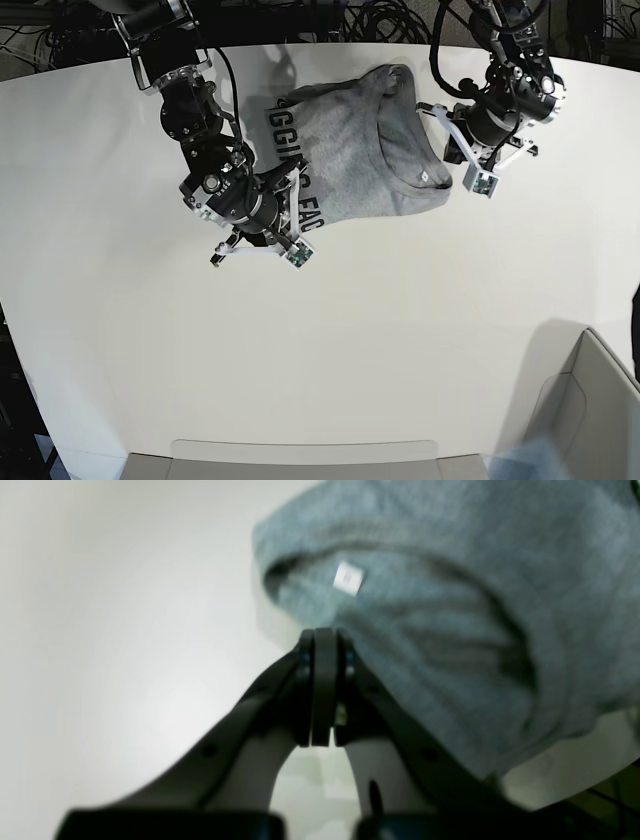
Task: Fold the T-shirt properly
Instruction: 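Grasp the bundle with both grippers and lift it, then carry the bundle with the left gripper and set it down beside the bin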
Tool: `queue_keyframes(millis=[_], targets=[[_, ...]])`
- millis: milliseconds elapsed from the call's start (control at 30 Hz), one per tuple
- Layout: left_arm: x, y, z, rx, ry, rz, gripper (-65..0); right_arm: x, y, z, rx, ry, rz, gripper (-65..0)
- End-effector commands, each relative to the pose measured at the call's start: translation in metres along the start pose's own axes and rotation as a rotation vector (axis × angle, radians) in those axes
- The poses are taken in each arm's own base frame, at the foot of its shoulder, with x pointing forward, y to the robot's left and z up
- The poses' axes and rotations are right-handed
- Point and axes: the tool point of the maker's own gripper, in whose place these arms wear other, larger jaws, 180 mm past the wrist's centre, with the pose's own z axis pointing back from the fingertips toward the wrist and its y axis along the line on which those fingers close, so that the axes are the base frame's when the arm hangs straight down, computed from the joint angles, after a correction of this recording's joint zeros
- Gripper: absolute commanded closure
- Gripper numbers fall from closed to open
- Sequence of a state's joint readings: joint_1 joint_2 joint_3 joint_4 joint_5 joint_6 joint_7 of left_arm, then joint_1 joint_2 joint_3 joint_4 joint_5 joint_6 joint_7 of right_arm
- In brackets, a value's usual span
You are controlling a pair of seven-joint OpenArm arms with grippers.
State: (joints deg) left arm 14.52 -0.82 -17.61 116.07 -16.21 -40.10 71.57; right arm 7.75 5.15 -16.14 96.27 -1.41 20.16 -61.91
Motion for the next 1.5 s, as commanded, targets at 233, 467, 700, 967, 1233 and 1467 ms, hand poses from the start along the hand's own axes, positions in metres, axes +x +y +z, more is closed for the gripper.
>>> queue_keyframes(millis=[233, 467, 700, 967, 1233, 1467], targets=[[-0.004, -0.086, 0.001, -0.235, -0.131, -0.131, 0.0, -0.008, -0.016, -0.024, 0.008, 0.021, 0.001, 0.0], [-0.027, -0.091, -0.005, -0.268, -0.08, -0.156, 0.0, -0.026, -0.005, -0.032, 0.037, 0.062, -0.012, 0.0], [-0.035, -0.06, -0.035, -0.146, 0.013, -0.235, 0.0, -0.043, 0.028, -0.029, 0.092, 0.08, 0.0, 0.0], [0.015, -0.012, -0.073, -0.036, -0.006, -0.237, 0.0, -0.058, 0.104, -0.006, 0.217, 0.062, 0.092, 0.0], [0.105, 0.016, -0.102, -0.016, -0.078, -0.2, 0.0, -0.048, 0.163, 0.007, 0.332, 0.019, 0.157, 0.0], [0.159, 0.024, -0.088, 0.019, -0.154, -0.199, 0.0, -0.009, 0.113, 0.038, 0.195, -0.134, 0.052, 0.0]])
